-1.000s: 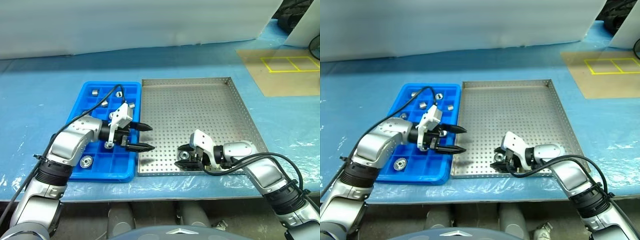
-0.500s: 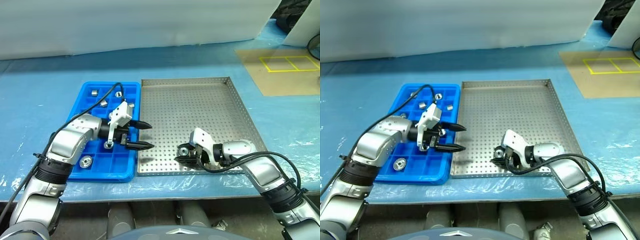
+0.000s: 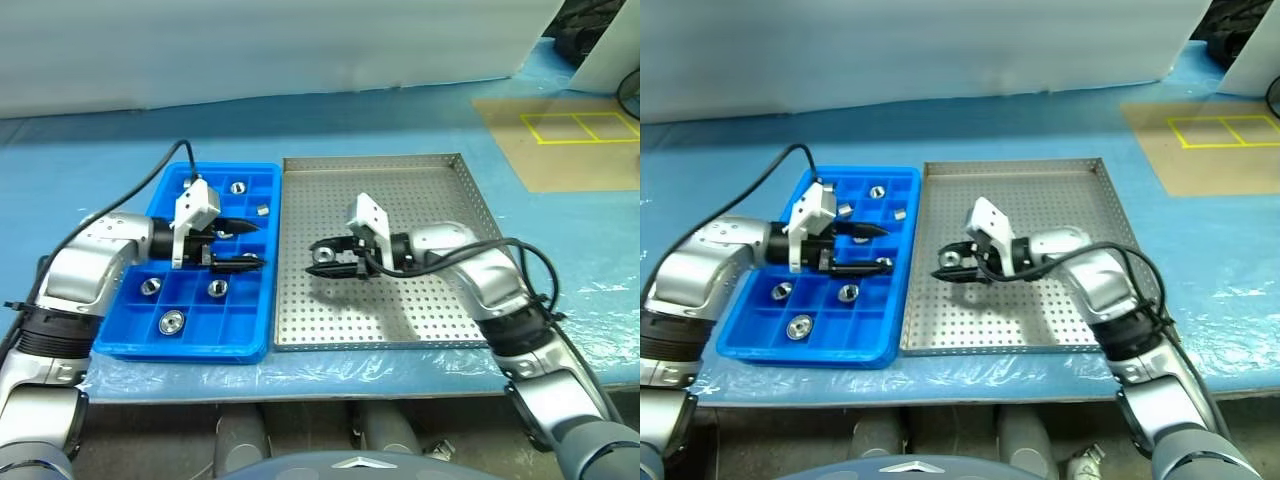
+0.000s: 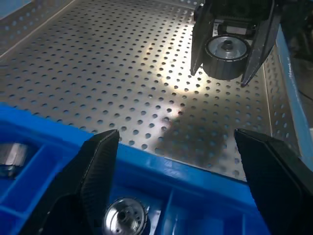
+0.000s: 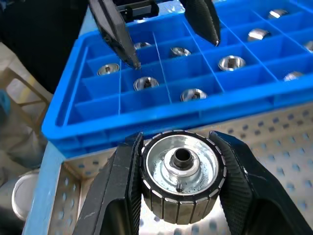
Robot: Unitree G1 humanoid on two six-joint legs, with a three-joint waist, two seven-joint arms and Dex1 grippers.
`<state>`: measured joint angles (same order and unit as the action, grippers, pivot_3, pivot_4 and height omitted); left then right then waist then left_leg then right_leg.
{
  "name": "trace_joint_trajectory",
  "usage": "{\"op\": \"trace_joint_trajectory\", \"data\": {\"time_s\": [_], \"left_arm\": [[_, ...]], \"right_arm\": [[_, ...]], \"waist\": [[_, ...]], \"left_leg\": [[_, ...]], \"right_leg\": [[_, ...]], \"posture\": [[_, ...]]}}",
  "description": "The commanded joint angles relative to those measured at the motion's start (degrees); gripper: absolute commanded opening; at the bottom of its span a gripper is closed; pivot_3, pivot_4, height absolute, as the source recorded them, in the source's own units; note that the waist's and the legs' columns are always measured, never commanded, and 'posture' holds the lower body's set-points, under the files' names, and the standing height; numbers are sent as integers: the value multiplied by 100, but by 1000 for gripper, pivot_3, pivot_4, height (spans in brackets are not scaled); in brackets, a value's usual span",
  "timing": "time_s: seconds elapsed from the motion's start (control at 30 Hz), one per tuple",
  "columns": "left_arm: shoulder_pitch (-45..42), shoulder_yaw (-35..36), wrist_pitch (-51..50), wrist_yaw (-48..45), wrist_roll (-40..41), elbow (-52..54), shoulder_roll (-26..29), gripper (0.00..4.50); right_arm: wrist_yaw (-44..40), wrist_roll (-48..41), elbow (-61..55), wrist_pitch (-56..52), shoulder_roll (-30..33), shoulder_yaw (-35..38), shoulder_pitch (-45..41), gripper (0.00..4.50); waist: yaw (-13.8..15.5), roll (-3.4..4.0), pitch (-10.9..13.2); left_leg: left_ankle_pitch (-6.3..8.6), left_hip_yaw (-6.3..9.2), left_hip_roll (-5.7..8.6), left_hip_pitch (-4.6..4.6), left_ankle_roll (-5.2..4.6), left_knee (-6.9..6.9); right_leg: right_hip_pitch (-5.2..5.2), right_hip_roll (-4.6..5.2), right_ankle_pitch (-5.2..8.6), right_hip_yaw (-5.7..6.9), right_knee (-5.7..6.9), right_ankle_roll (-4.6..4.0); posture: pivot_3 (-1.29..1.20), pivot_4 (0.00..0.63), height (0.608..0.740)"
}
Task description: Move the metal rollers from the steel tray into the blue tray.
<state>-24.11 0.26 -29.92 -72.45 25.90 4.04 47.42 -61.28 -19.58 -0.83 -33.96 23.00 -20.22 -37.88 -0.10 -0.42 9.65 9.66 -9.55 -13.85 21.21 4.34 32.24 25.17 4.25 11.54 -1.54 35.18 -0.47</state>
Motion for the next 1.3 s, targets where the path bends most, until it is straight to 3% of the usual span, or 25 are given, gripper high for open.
{"op": "trace_joint_trajectory", "data": {"time_s": [0.03, 0.23, 0.5, 0.9, 1.1, 1.3], "left_arm": [[436, 495, -206, -47, 265, 539, 408, 4003], [1403, 1427, -614, 302, 589, 1252, 834, 4003], [2843, 2445, -1165, 770, 1162, 2475, 724, 4003], [3322, 2700, -1297, 1277, 1464, 2894, 690, 4003], [2925, 2343, -1214, 1297, 1435, 2687, 742, 4003], [2258, 1795, -990, 1201, 1270, 2254, 736, 4003]], "right_arm": [[-332, 141, 454, 545, -427, -298, -378, 1703], [-759, 246, 1026, 820, -977, -567, -609, 1703], [-1569, 309, 1801, 856, -1214, -736, -888, 1703], [-2080, 846, 2699, 1650, -1386, -929, -942, 1703], [-1917, 860, 2614, 1347, -1439, -780, -989, 3534], [-1694, 687, 2533, 1148, -1182, -196, -1140, 3534]], "waist": [[65, -1, 1], [387, -9, 4], [703, -12, 3], [889, -12, 3], [892, -13, 3], [883, -13, 3]], "left_leg": [[-1, 2, -1, 3, 1, -5], [-1, 13, -8, 23, 3, -8], [0, 50, -14, 29, 1, -5], [-9, 95, -15, 45, 17, -6], [-10, 96, -14, 45, 19, -5], [-12, 96, -12, 51, 20, -2]], "right_leg": [[3, 1, 3, 2, 2, -5], [11, 3, 8, 24, 1, -12], [1, 6, 10, 39, 11, -14], [6, 4, 16, 54, 26, -24], [6, 4, 17, 54, 31, -23], [8, 5, 17, 55, 30, -24]], "posture": [[33, 150, 740], [191, 150, 740], [310, 150, 740], [350, 150, 740], [308, 150, 740], [224, 150, 740]]}}
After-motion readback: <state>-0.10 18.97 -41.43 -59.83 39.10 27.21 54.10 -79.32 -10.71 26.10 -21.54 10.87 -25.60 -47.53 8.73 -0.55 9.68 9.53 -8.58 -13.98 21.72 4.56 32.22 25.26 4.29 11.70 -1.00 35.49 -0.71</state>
